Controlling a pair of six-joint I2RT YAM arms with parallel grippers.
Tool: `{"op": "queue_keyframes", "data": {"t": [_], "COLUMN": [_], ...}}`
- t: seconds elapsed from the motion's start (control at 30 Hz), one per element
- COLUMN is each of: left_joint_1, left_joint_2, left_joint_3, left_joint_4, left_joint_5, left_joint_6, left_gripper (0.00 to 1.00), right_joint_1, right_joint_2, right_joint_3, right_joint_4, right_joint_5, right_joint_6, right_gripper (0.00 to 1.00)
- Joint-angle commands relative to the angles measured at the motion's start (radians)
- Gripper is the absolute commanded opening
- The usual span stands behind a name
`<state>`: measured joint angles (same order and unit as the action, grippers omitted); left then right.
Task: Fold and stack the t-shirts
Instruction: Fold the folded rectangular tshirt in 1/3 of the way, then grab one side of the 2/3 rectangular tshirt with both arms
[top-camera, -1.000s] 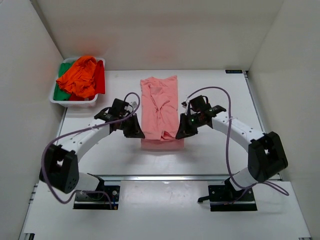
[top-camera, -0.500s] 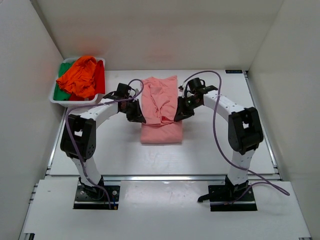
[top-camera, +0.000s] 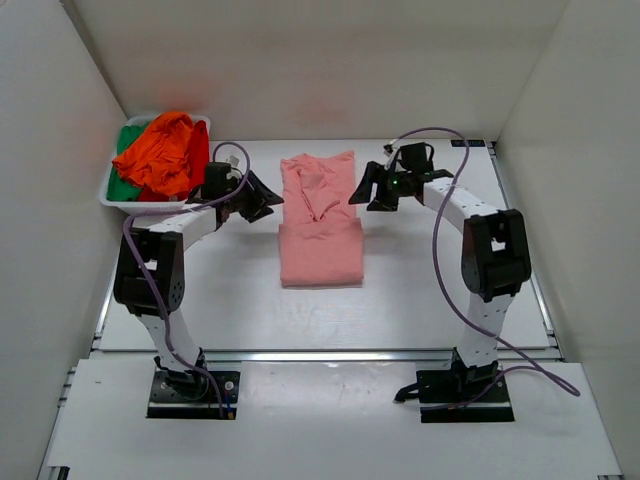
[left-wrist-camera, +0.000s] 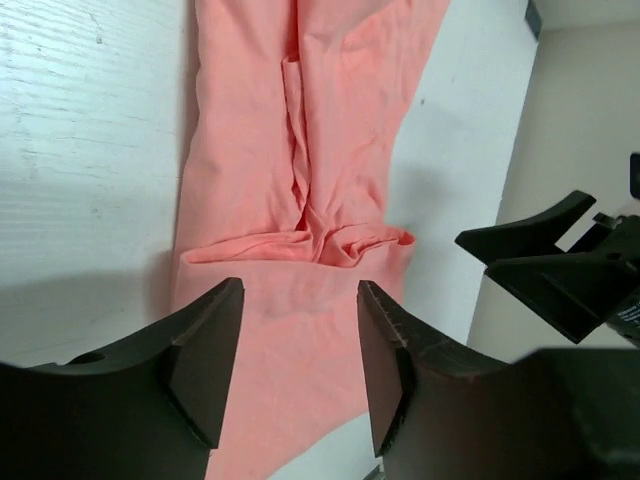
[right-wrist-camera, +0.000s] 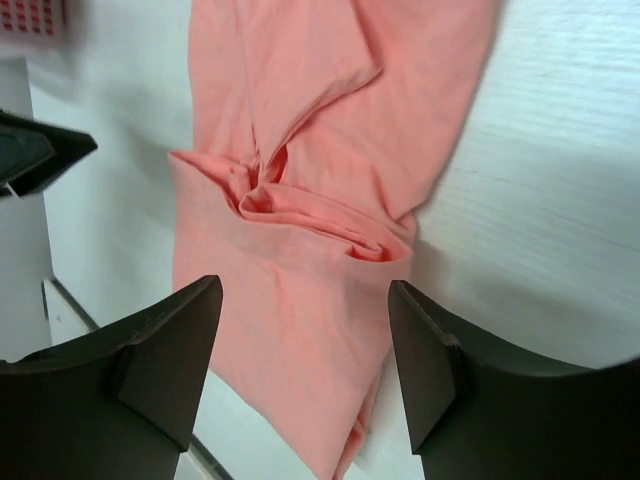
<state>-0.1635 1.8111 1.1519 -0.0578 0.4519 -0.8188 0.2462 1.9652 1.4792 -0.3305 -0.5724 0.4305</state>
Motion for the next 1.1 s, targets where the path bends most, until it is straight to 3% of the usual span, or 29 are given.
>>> {"op": "queue_keyframes", "data": {"t": [0.0,0.13,0.27,0.4,0.5,0.63,0.87,1.07], "left_joint_1": [-0.004,-0.05,-0.146,-0.225,-0.255,-0.274,-0.312,-0.357], "left_joint_2": [-0.104,-0.194,-0.378,-0.516,-0.568,-0.588,-0.469,-0.414], "left_joint_3": [-0.04,-0.11,-0.317,-0.542,-0.616,-0.641,-0.62,-0.638], "left_joint_4": [0.146,-0.103,-0.209,-0.136,-0.074,-0.034,0.048,0.137], "left_joint_5": [-0.004,0.002,-0.155,-0.261,-0.329,-0.416,-0.418,-0.447], "left_joint_6": [-0.099,0.084,0.173,0.075,0.017,-0.026,-0.082,-0.17], "left_gripper": [0.61,0.65,0.71,0.77,0.79,0.79,0.75,0.73], "right_joint_1": [-0.016,0.008,0.095,0.194,0.255,0.28,0.266,0.262], "right_joint_2": [-0.123,-0.242,-0.399,-0.48,-0.525,-0.532,-0.503,-0.448], "right_joint_3": [-0.037,-0.164,-0.397,-0.58,-0.66,-0.717,-0.76,-0.772], "right_joint_4": [0.128,0.007,-0.04,-0.003,0.045,0.117,0.231,0.317], "right_joint_5": [0.051,0.109,0.257,0.338,0.396,0.439,0.398,0.387], "right_joint_6": [0.05,-0.009,0.005,0.108,0.191,0.263,0.352,0.401], "right_gripper": [0.65,0.66,0.62,0.66,0.7,0.7,0.6,0.57]}}
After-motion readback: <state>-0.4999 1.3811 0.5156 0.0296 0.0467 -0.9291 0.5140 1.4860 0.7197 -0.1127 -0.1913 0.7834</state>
